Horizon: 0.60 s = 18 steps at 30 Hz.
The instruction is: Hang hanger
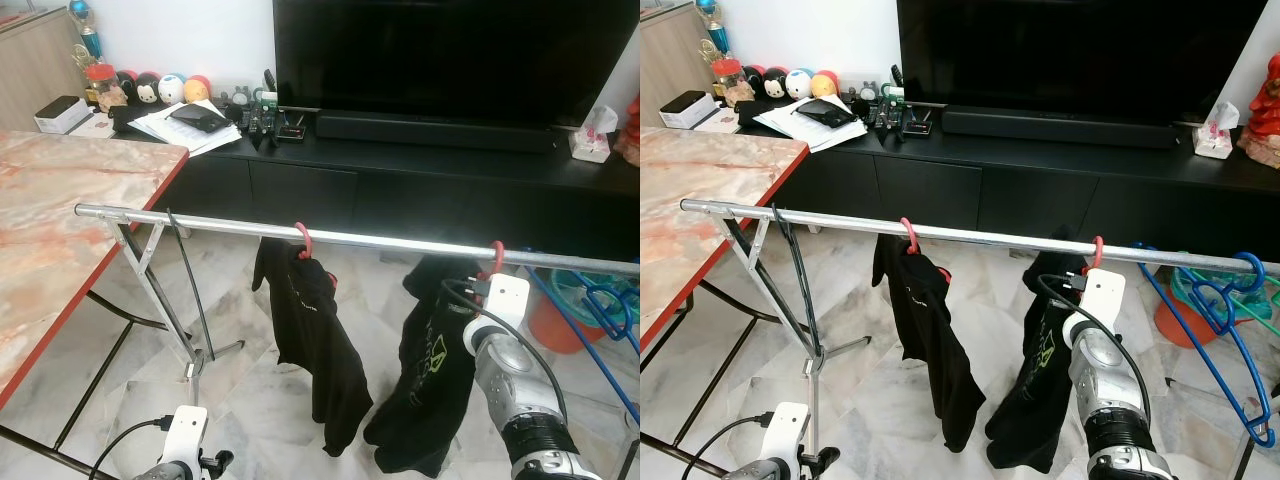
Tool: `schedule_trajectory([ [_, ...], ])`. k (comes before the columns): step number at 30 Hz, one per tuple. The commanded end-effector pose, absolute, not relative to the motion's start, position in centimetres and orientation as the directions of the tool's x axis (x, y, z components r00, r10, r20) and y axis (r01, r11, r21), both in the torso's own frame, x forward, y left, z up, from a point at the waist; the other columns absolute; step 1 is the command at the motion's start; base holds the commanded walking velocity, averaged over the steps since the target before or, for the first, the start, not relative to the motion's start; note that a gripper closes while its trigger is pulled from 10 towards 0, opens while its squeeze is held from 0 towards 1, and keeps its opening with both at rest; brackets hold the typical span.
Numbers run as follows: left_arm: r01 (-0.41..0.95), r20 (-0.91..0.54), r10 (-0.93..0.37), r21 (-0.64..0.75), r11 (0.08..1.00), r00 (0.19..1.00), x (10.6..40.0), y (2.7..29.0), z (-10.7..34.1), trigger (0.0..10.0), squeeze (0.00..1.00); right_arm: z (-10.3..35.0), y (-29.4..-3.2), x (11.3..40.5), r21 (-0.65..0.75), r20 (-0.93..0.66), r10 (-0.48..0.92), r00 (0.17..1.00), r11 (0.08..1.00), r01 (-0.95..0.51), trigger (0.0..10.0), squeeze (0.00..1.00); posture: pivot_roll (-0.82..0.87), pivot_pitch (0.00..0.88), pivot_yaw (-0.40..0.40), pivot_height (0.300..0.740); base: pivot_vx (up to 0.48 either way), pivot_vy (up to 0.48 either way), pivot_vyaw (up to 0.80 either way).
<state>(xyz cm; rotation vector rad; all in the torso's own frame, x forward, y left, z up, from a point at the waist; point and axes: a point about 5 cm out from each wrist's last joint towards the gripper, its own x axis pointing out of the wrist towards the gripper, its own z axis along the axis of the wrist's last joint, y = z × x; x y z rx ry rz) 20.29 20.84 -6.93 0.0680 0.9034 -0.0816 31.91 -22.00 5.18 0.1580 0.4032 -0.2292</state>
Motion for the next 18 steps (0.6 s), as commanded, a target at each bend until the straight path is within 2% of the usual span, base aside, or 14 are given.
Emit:
schedule_trajectory([
  [1, 0.098, -0.791, -0.04, 0.025, 0.995, 0.61, 20.0, 20.9, -7.1, 10.0, 0.0, 5.7, -21.9, 32.3, 0.109, -0.379, -0.187, 0.906, 0.964, 0.244, 0.0, 0.0, -0.15, 0.0, -0.013, 0.74, 0.0, 0.0, 0.0],
  [6, 0.099, -0.791, -0.04, 0.026, 0.995, 0.611, 20.0, 20.9, -7.1, 10.0, 0.0, 5.7, -21.9, 32.3, 0.103, -0.37, -0.187, 0.91, 0.965, 0.24, 0.0, 0.0, -0.15, 0.0, -0.013, 0.74, 0.0, 0.0, 0.0],
  [17, 0.1, -0.79, -0.037, 0.031, 0.995, 0.612, 20.0, 20.9, -7.1, 10.0, 0.0, 7.5, -21.9, 32.5, 0.046, -0.217, -0.2, 0.955, 0.976, 0.214, 0.0, 0.0, -0.15, 0.0, -0.015, 0.74, 0.0, 0.0, 0.0],
  [18, 0.1, -0.79, -0.036, 0.032, 0.994, 0.612, 20.0, 20.9, -7.1, 10.0, 0.0, 7.4, -21.9, 32.3, 0.043, -0.211, -0.203, 0.956, 0.975, 0.217, 7.2, 0.0, -0.16, 0.0, -0.017, 0.74, 0.0, 0.0, 0.0],
])
